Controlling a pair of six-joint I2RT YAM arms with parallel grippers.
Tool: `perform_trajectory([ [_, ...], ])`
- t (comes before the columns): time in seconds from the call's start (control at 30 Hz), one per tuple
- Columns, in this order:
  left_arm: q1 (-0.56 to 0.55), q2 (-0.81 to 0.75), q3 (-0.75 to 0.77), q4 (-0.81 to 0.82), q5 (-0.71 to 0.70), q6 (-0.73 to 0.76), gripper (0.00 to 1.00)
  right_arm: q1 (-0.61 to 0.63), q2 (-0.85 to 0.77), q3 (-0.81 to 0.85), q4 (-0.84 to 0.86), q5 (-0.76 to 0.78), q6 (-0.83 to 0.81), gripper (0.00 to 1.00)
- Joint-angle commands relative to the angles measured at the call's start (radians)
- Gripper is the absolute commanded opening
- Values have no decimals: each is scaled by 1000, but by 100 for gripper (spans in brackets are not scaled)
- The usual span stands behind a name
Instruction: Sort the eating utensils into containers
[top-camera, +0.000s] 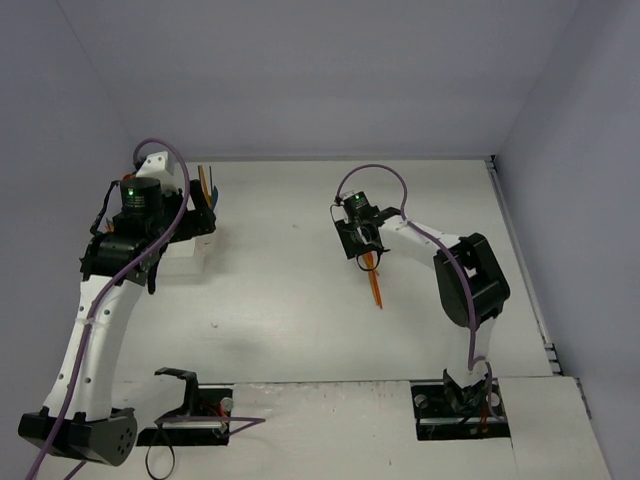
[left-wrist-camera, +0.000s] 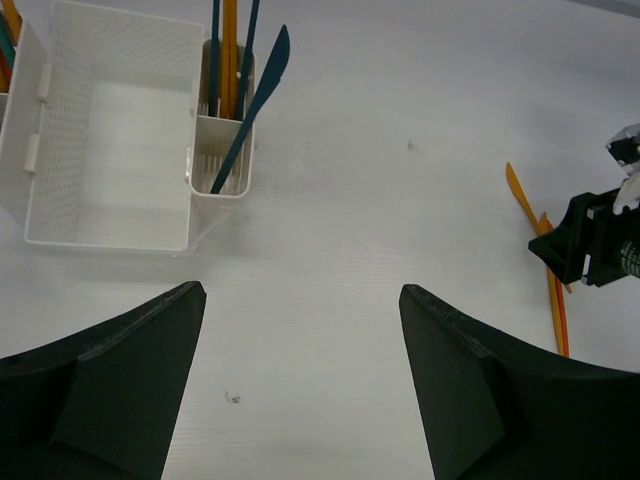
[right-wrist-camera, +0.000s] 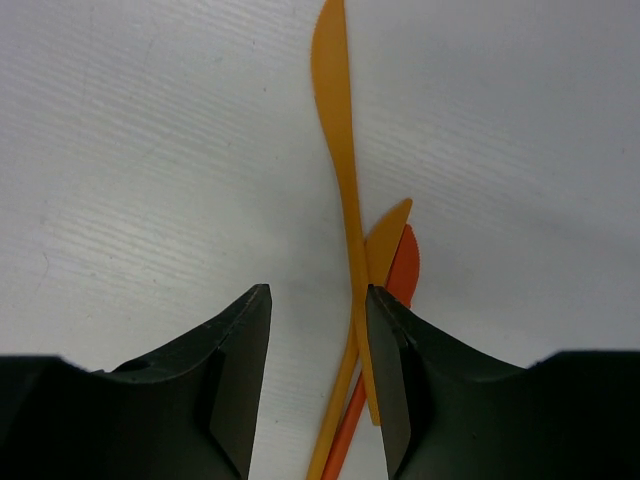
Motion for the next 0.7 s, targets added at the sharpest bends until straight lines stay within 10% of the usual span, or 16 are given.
perform_trajectory([
  [0.0,2,-33,13,19,66,-44,76,-26,32,84,9,-20,-58,40],
  [0.47,1,-51,-5,9,95,-59,76,-49,138,128,9,-188,-113,37],
  [0.67,-3,-50,-3,9,113,-67,76,18,141,127,9,-199,-113,20],
])
